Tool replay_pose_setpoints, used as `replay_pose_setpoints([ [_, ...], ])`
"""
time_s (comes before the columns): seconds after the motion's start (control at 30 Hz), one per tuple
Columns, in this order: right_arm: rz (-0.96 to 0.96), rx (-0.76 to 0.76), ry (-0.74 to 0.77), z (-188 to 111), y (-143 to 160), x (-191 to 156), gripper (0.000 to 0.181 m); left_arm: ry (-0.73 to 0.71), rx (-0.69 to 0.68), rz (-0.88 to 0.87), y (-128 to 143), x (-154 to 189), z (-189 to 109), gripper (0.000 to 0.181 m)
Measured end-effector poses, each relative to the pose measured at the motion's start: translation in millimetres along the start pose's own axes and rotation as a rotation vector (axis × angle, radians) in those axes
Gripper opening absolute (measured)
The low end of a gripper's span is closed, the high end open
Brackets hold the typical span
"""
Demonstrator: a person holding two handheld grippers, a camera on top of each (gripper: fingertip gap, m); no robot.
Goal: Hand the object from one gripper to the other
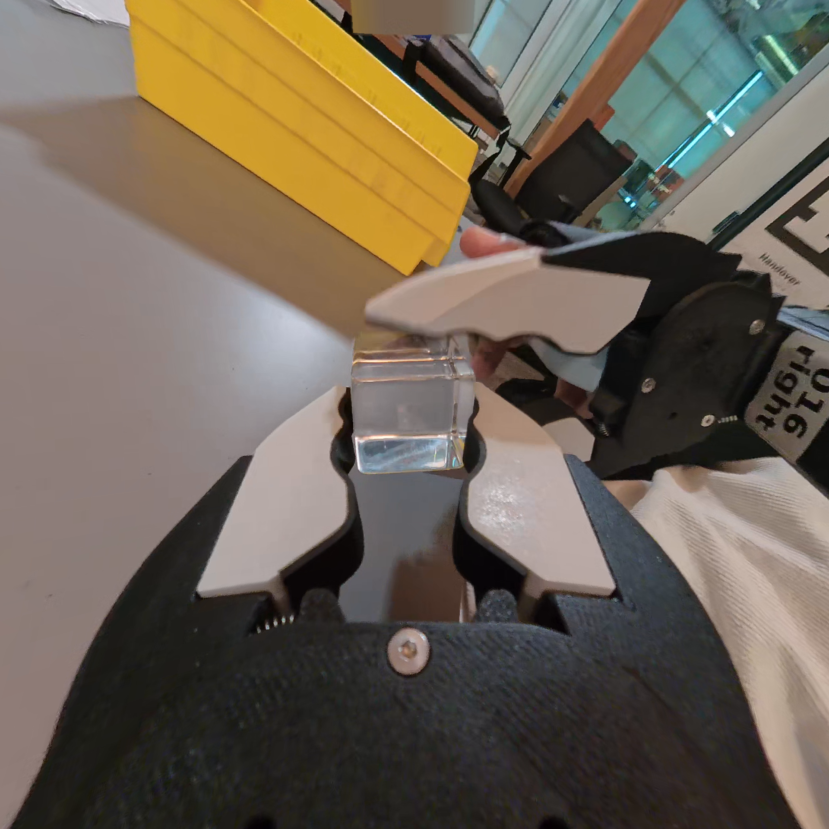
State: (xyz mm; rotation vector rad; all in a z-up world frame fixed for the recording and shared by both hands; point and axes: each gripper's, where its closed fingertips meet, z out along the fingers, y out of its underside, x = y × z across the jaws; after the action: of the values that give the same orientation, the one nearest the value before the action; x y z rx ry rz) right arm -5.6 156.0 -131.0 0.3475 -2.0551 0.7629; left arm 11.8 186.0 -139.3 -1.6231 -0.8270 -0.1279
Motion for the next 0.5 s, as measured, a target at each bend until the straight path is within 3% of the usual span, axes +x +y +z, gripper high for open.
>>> replay_pose_setpoints([
  [0.1, 0.135, 0.096, -0.034, -2, -2, 13, 0.1, 0.027, 0.038, -0.034, -5, -3, -5, 0.045],
  [0.2, 0.364, 0.251, -0.139, -3, -4, 25, 0.115, 0.114, 0.124, -0.083, -19, 1, -14, 0.045],
  [0.33, 0.738, 0.458, -0.309, -4, 2, 41, 0.116, 0.252, 0.244, -0.139, -37, 9, -29, 0.044],
  [0.5, 1.174, 0.665, -0.488, -11, 10, 64, 0.096, 0.217, 0.263, -0.046, -42, 6, -34, 0.044],
])
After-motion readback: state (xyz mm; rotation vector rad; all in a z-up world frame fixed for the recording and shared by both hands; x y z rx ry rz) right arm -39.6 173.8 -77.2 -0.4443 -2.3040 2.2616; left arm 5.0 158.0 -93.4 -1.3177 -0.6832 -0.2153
